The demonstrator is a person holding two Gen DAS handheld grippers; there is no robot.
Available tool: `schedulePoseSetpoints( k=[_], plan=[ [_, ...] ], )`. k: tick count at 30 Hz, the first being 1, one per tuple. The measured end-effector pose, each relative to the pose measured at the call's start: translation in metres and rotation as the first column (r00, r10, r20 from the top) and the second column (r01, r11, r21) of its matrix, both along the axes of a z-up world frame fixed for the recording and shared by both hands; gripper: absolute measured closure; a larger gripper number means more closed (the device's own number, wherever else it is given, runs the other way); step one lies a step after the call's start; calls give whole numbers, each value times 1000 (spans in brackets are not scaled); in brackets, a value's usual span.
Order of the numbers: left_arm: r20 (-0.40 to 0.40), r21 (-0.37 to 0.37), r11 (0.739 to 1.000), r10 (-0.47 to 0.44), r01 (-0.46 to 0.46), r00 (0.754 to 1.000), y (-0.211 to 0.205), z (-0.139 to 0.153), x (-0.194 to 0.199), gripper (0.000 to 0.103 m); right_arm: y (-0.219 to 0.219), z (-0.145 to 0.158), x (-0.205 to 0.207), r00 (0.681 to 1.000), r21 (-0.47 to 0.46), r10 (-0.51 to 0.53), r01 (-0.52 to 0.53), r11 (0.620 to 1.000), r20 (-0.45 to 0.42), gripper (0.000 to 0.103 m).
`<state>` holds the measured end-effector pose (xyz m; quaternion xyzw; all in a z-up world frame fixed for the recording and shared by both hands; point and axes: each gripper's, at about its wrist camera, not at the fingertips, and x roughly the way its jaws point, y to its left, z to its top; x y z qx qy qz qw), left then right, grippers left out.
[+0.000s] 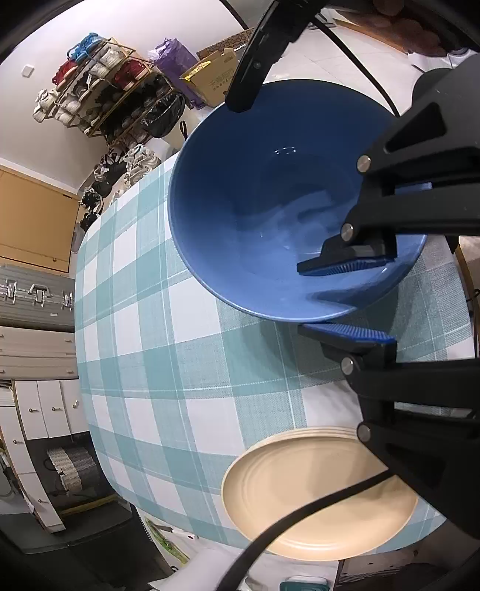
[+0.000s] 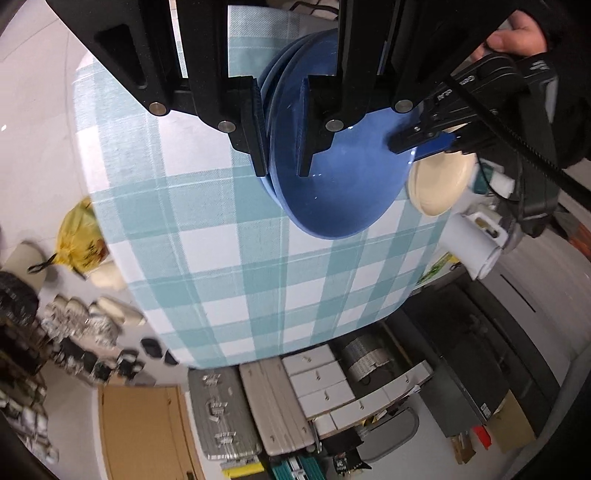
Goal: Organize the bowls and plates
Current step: 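Lower the blue bowl onto the stacked bowls with both tools, then open both tools and release the blue bowl on the stack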
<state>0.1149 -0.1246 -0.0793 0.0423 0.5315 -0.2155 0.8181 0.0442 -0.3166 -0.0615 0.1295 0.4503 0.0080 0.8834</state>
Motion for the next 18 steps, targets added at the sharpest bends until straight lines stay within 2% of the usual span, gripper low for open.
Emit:
schedulePoseSetpoints(
  k=[3,4,6,8,14,16,17,18],
  plan=[
    [0,-8,1000,0,0,1000,1,0,0,81,17,0,-5,998,-142,12,-4,990,57,87],
    [-1,-10,1000,0,0,1000,1,-1,0,81,25,-1,-6,996,-210,21,-3,978,83,87],
    [-3,-16,1000,0,0,1000,1,-2,0,81,32,-4,-7,994,-282,21,10,959,104,86],
    [-7,-15,1000,-2,2,1000,0,-4,0,81,33,-8,-7,991,-284,8,30,958,134,84],
    [13,-30,1000,9,-8,1000,2,-3,-1,80,7,-9,-16,971,-204,-56,105,973,231,80],
    [34,-37,999,25,-24,999,4,0,-1,77,-1,-8,-19,970,-183,-58,103,978,238,67],
    [40,-47,999,28,-27,999,5,1,-1,77,-5,-9,-22,969,-168,-53,96,981,240,52],
    [42,-52,998,28,-26,999,5,1,-1,72,-8,-11,-23,971,-150,-53,89,985,233,43]
  ],
)
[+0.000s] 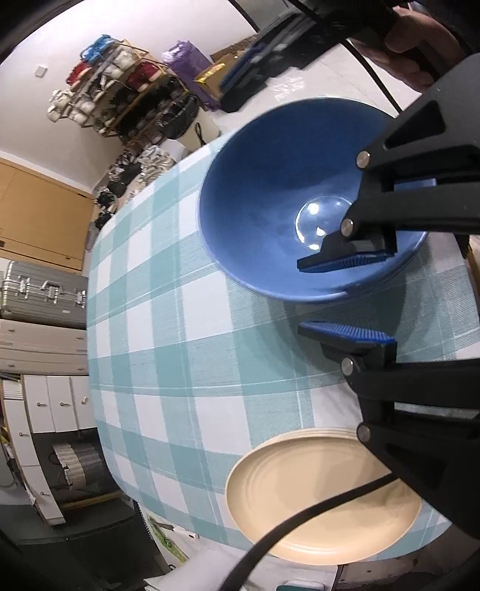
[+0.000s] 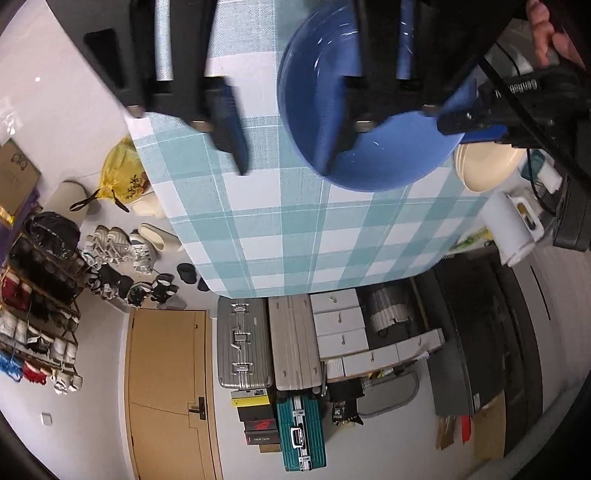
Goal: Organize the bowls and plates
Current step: 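Open both tools and release the blue bowl on the stack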
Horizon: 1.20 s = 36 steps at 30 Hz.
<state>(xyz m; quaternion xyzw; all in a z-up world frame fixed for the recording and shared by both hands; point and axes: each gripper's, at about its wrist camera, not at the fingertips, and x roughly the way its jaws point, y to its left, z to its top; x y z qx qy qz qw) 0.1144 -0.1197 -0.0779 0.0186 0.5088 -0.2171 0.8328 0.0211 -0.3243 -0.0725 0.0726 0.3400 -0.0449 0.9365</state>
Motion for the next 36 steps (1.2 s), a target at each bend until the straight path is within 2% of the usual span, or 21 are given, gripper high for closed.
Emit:
schedulePoseSetpoints(
  k=[2,5,10,12,16,19,20,22,24,25,26,28,32,36],
  plan=[
    [5,12,1000,7,-7,1000,0,-1,1,61,-8,-6,1,999,55,18,-16,998,-35,42],
    [19,23,1000,17,-17,1000,0,-3,2,58,-19,-17,4,996,85,-2,10,996,-92,39],
    [5,64,997,32,-32,999,-2,-16,7,56,-31,-42,14,982,233,39,4,973,-183,35],
    [4,55,998,43,-43,999,-2,-21,10,56,-29,-50,18,976,260,57,0,966,-209,35],
    [-28,43,998,42,-40,999,-2,-31,14,56,-23,-55,21,972,259,75,-15,966,-221,35],
    [-11,35,998,53,-52,999,1,-29,13,55,-21,-61,23,969,268,82,-17,963,-233,34],
    [-11,25,998,60,-60,998,4,-27,13,52,-21,-61,23,970,271,81,-16,962,-230,34],
    [3,-9,996,88,-88,996,13,-21,12,50,-21,-62,23,971,273,80,-15,962,-226,32],
    [10,-42,993,109,-109,994,20,-16,10,48,-22,-61,22,973,257,68,-9,966,-221,24],
    [16,-48,992,118,-117,993,22,-14,9,43,-21,-60,22,975,249,65,-10,968,-212,22],
    [33,-46,991,129,-128,991,24,-12,7,31,-21,-58,20,976,248,65,-12,969,-206,19],
    [72,-43,990,137,-134,988,24,-8,2,12,-20,-57,20,978,250,73,-22,968,-196,17],
    [159,-16,993,116,-115,980,18,-2,-8,11,-17,-54,20,979,228,77,-33,973,-191,15],
    [118,24,995,89,-92,989,8,-11,-4,11,-14,-55,22,977,192,79,-41,981,-198,15]
  ],
)
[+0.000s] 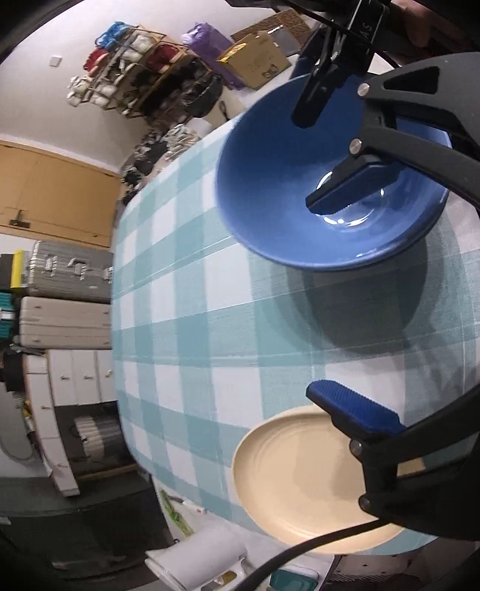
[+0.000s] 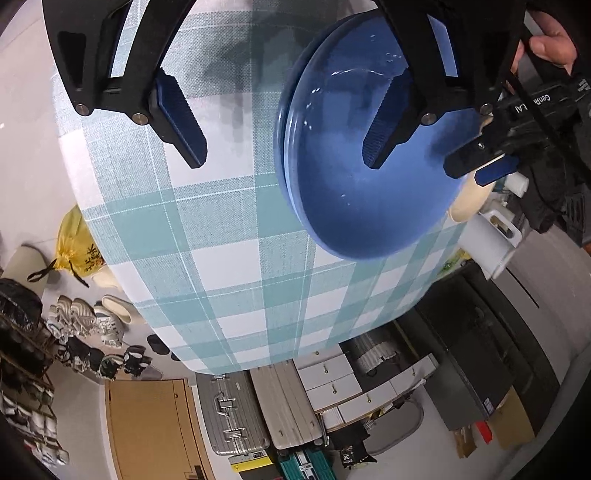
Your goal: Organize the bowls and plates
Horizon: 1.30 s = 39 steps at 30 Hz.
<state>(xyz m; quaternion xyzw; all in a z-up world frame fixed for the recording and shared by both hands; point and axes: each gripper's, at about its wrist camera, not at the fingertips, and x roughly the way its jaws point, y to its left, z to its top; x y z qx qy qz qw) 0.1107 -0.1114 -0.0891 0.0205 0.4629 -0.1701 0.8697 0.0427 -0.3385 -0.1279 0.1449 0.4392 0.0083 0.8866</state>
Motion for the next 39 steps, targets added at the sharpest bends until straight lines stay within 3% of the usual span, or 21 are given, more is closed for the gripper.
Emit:
schedulePoseSetpoints(
  k=[6,16,19,24,32,36,39],
  plan=[
    [-44,22,1000,-5,6,999,-9,-14,3,11,-2,-9,7,1000,14,-6,7,1000,-29,15],
    [-51,-14,999,-49,49,997,-16,-28,7,11,-1,-19,13,998,35,1,2,999,-64,15],
    [-69,8,999,-45,45,997,-18,-33,11,12,-3,-26,18,996,108,13,-3,994,-88,15],
    [-87,11,998,-61,62,994,-20,-36,14,13,-4,-37,22,993,154,17,2,988,-120,15],
    [-114,2,997,-79,80,990,-22,-42,18,16,1,-36,23,996,145,40,-28,989,-77,15],
    [-113,8,996,-90,91,990,-26,-43,16,16,4,-33,22,999,98,31,-28,995,-37,5],
    [-112,8,995,-96,97,989,-27,-43,16,18,4,-30,22,999,67,30,-29,997,-13,4]
  ],
)
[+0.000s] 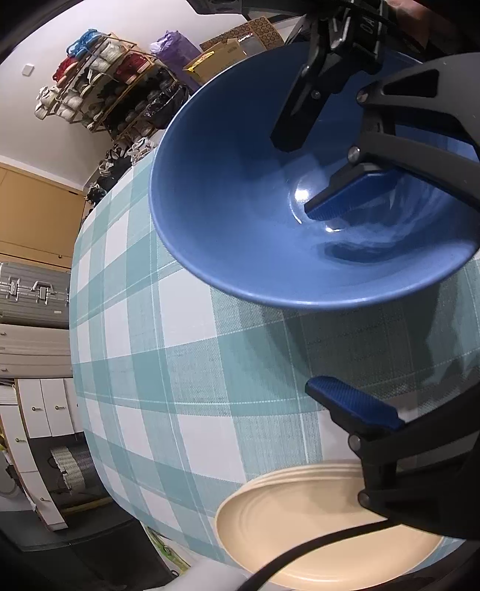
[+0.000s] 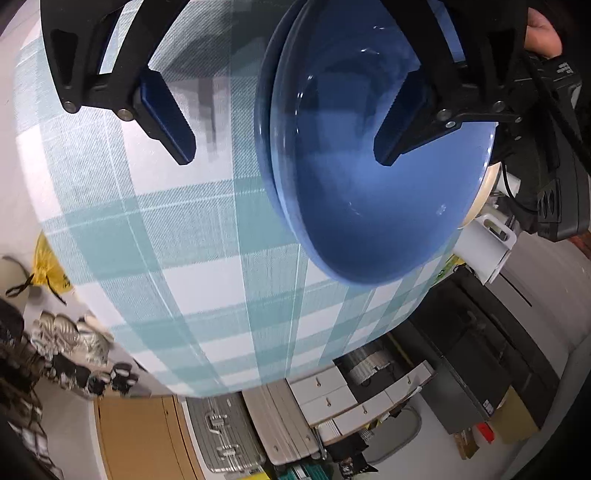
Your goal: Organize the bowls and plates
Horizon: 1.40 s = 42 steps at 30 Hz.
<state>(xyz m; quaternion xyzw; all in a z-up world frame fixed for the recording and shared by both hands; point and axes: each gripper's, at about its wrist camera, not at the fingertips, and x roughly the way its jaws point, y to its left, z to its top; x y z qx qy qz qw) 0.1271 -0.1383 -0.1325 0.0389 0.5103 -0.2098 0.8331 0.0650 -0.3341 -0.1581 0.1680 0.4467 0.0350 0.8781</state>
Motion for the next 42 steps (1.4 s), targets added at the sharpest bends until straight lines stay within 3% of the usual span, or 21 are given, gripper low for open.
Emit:
schedulePoseSetpoints(
  k=[9,11,12,13,18,19,22,28,32,37,42],
  plan=[
    [-16,-11,1000,-4,3,1000,0,-2,3,22,-7,2,-5,999,-3,-40,40,999,-4,5],
    [-36,-18,1000,-10,9,999,0,-3,4,40,-8,1,-5,999,26,-30,31,999,-13,19],
    [-44,-25,1000,-14,13,999,0,-3,4,44,-9,1,-5,1000,50,-24,25,998,-17,35],
    [-48,-35,999,-17,15,999,0,-3,4,45,-10,-1,-4,999,77,-19,21,997,-26,40],
    [-57,-48,998,-33,31,998,-1,-3,3,60,-11,-6,-4,999,149,-6,13,989,-48,53],
    [-58,-51,998,-40,37,997,-1,-3,2,67,-10,-6,-3,999,157,3,5,988,-52,62],
    [-71,-66,996,-62,58,996,-3,-3,0,85,-6,-6,-5,998,142,3,6,990,-64,68],
    [-60,-31,997,-69,67,996,-7,-1,-5,87,-4,-5,-7,998,106,-10,17,994,-68,76],
    [-101,-56,997,-57,52,993,-2,-1,-2,89,0,-4,-5,997,61,-8,13,998,-78,81],
    [-149,-37,997,-66,61,987,0,-1,2,89,11,-4,3,993,-14,19,-20,1000,-116,83],
    [-181,-62,997,-51,40,982,7,4,6,90,10,-5,7,987,2,42,-42,999,-156,88]
  ],
)
